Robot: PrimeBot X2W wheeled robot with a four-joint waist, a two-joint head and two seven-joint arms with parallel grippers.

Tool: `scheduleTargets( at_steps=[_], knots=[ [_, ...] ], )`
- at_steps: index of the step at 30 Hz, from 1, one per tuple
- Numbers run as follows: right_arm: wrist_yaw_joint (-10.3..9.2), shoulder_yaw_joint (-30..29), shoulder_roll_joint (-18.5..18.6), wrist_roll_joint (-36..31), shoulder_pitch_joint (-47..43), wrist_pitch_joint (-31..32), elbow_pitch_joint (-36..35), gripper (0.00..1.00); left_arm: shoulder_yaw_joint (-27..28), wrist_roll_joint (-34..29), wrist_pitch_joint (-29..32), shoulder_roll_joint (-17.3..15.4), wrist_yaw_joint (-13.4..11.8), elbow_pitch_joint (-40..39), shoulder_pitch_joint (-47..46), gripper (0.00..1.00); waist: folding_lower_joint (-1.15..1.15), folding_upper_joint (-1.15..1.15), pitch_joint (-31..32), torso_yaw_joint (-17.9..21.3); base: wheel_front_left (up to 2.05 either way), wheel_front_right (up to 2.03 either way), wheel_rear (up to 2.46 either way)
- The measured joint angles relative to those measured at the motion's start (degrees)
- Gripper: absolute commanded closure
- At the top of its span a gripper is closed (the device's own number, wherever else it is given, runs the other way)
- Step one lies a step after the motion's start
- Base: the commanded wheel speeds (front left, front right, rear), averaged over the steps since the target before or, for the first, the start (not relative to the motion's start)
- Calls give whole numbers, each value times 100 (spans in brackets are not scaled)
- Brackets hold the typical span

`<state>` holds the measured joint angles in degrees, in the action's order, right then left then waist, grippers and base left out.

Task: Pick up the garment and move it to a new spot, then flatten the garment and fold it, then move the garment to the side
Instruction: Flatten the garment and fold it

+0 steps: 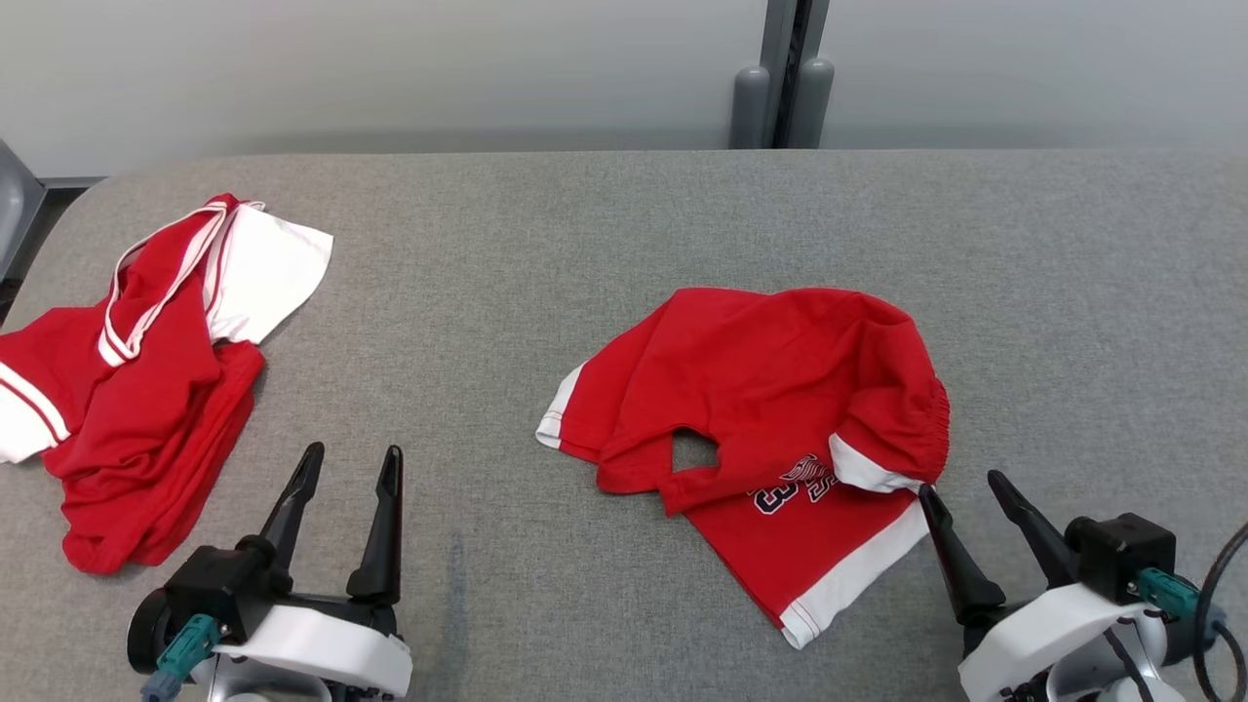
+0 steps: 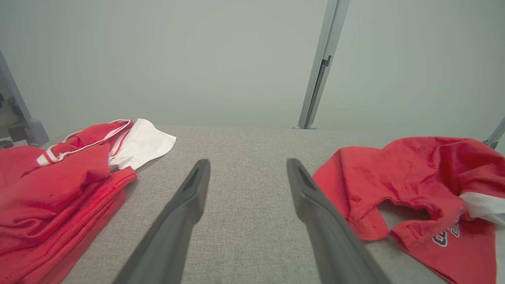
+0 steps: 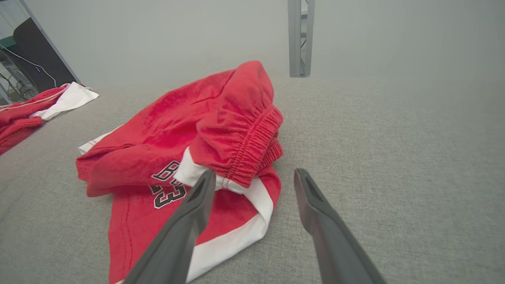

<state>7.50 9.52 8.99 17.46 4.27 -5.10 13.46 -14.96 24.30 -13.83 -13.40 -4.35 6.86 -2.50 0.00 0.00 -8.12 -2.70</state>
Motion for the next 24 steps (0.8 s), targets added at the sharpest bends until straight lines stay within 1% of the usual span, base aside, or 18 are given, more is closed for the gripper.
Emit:
scheduleTargets(
  at_steps=[5, 9, 10, 11, 12, 13, 18, 21, 24],
  knots=[
    [0, 193, 36, 98, 221, -109, 313, 0, -15, -1, -32, 24, 9, 22, -40, 0, 0, 0, -89, -41, 0, 0, 0],
    [0, 488, 100, 240, 517, -222, 593, 0, -31, -1, -42, 62, 25, 58, -148, 0, 0, 0, -181, -85, 0, 0, 0],
    [0, 539, 120, 278, 556, -249, 623, 51, -33, -1, -47, 69, 27, 69, -148, 0, 0, 0, -193, -90, 0, 0, 0],
    [0, 581, 143, 300, 598, -259, 649, 74, -33, -1, -54, 83, 31, 82, -148, 0, 0, 0, -202, -95, 0, 0, 0],
    [0, 608, 164, 323, 631, -288, 668, 91, -33, -1, -57, 90, 31, 89, -149, 0, 0, 0, -208, -100, 0, 0, 0],
    [0, 638, 189, 339, 659, -301, 691, 100, -32, -1, -58, 93, 32, 97, -151, 0, 0, 0, -214, -103, 0, 0, 0],
    [0, 755, 327, 371, 724, -344, 565, 100, 2, 0, -83, 104, 31, 110, -152, 0, 0, 0, -226, -63, 0, 0, 0],
    [0, 733, 419, 361, 743, -345, 445, 100, 20, 0, -87, 105, 31, 112, -151, 0, 0, 0, -232, -21, 0, 0, 0],
    [0, 576, 565, 342, 744, -278, 294, 100, 30, -1, -91, 107, 31, 102, -152, 0, 0, 0, -263, 41, 0, 0, 0]
  ],
)
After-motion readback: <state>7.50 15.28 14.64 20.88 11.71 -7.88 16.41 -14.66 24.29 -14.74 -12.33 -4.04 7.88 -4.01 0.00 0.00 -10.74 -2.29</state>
